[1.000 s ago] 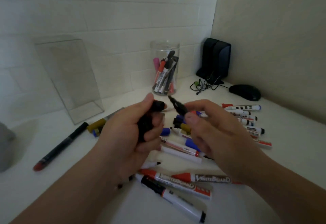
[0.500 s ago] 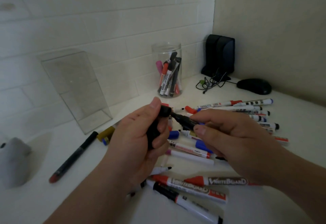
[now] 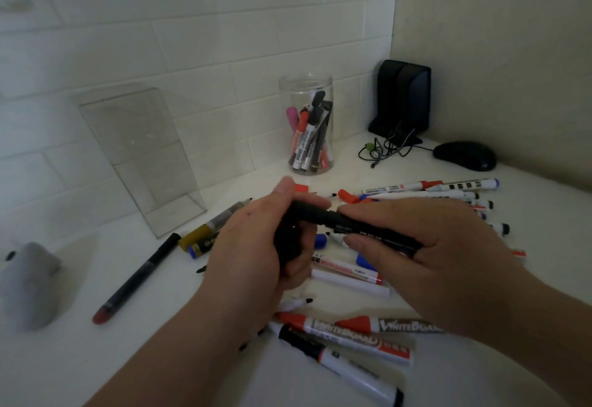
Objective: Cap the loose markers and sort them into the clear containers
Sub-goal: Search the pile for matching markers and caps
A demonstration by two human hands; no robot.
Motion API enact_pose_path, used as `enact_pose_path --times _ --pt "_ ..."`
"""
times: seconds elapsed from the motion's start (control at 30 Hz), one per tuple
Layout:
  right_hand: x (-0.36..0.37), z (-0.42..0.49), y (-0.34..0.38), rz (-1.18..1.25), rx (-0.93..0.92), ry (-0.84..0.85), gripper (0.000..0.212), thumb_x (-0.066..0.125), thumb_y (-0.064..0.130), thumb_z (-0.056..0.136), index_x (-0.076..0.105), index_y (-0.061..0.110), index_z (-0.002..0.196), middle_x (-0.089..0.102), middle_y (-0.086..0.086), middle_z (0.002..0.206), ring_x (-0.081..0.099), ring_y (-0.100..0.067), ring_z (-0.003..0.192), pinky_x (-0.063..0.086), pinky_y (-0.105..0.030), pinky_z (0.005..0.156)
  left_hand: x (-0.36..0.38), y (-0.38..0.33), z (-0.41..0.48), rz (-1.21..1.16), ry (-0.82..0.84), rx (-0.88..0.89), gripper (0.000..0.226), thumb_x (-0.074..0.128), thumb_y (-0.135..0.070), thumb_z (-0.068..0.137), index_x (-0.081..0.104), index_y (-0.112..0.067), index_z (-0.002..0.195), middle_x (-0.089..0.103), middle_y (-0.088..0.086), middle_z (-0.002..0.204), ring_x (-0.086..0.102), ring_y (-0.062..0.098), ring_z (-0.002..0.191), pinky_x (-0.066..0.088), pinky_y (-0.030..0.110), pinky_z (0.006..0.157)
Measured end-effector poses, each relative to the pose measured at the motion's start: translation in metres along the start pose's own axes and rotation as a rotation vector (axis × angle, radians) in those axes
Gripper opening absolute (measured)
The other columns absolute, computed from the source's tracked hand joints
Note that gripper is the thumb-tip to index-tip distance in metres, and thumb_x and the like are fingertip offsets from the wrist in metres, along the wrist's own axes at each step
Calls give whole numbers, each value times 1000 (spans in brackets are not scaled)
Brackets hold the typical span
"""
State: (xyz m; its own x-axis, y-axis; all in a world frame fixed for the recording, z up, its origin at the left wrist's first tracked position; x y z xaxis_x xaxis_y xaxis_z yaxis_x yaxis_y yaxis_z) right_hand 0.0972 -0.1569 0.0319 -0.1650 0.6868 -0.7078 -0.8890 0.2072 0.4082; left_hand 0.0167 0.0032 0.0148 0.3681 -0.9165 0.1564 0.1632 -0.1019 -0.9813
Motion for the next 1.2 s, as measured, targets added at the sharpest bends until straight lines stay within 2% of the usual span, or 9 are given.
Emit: enact_pose_path --times 0.13,0.23,0.43,0.53,0.6,0.73,0.83,0.9,1.2 --pt "1 -1 5 -113 -91 -27 38 52 41 94 67 27 126 68 13 79 59 -6 63 54 -32 54 2 0 -4 406 -138 30 69 35 -68 89 58 -10 60 46 4 50 40 16 43 35 29 49" --pt "3 -3 9 -209 -140 -11 35 57 36 96 68 24 127 68 9 81 58 -11 62 52 -33 52 -1 3 -1 421 -171 -18 65 38 -62 95 50 -21 46 42 0 48 37 16 42 33 33 54" --pt "12 -5 17 -239 -140 -9 39 50 36 97 67 18 127 67 5 77 56 -11 58 47 -26 50 4 5 -2 522 -342 62 58 36 -55 99 55 -18 58 46 -5 48 47 10 49 44 37 57" --pt "11 -7 18 -177 -67 -23 37 53 37 96 66 24 128 66 14 77 53 -1 61 43 -13 54 5 3 -3 579 -343 183 46 37 -40 105 48 -27 62 45 -4 53 49 3 51 39 20 49" --pt "9 -9 20 -71 11 -22 31 59 35 97 66 31 127 66 20 74 57 -3 61 43 -10 50 6 4 -3 565 -328 183 48 40 -38 105 45 -30 58 44 -5 54 49 4 51 38 16 51" --pt "6 -6 25 312 225 76 26 62 37 88 63 59 101 67 20 70 58 -6 54 41 -11 44 10 3 -5 434 -267 94 55 38 -55 99 56 -28 54 43 -4 48 44 18 50 38 39 53" --pt "6 -4 18 491 369 138 19 56 51 75 67 63 86 65 -1 60 44 -10 44 39 -18 44 11 2 -5 466 -239 116 59 36 -56 99 49 -24 51 40 -5 48 40 17 48 35 40 55" --pt "11 -4 14 680 492 168 21 61 50 69 71 61 83 60 -11 57 43 -20 50 38 -28 47 10 3 -4 481 -208 121 60 34 -56 99 48 -25 51 39 -8 46 38 14 45 33 38 55" --pt "17 -4 9 1148 755 389 25 69 24 70 80 23 93 37 -7 54 23 -13 43 16 -22 41 10 5 -3 431 -109 133 53 35 -59 95 48 -25 56 42 -8 47 37 9 42 32 27 49"
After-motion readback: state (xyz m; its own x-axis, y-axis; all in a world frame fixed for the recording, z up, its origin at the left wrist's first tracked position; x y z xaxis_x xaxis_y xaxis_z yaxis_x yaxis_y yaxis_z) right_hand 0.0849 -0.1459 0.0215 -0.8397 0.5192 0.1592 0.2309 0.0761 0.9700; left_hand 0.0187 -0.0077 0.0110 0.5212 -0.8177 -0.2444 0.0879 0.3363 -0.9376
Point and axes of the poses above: each hand's wrist, its own z-axis towards the middle knuckle, its own x-axis out of the palm, y = z × x, the point moved 3 cm from there along z, towards the middle knuckle
